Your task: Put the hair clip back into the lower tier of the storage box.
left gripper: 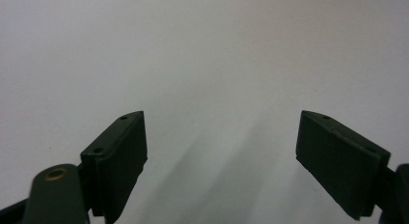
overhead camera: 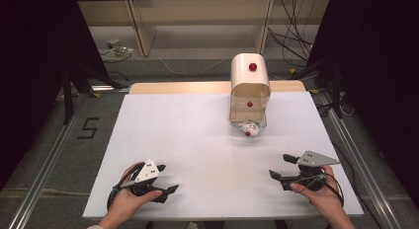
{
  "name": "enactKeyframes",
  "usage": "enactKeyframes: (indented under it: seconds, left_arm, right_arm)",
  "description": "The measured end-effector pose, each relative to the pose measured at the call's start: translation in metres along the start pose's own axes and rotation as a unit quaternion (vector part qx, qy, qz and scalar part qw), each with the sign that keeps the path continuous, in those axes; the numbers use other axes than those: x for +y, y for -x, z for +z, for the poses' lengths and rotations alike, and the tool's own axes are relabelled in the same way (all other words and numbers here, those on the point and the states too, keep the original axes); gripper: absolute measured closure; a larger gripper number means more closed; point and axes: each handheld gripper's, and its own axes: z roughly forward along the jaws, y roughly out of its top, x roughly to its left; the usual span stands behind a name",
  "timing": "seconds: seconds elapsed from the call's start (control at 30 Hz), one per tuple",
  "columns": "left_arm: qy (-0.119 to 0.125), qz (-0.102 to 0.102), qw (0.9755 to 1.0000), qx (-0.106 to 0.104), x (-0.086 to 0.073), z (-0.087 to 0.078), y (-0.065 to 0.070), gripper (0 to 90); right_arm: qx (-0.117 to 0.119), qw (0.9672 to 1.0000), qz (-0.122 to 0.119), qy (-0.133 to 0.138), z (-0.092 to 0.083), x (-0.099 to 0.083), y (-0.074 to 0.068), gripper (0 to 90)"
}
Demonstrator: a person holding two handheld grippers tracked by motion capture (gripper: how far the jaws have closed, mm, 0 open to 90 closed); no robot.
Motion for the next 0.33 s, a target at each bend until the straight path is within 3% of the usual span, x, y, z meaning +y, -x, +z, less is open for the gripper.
enactKeyframes:
  seconds: [0.33]
  left_arm:
    - [-0.002,0.000,1.0000,-0.001,0.0000,0.0003,-0.0005,18.5]
  right_arm:
    - [0.009,0.9999,-0.003,0.006,0.0012,-0.0029,-0.0052,20.0]
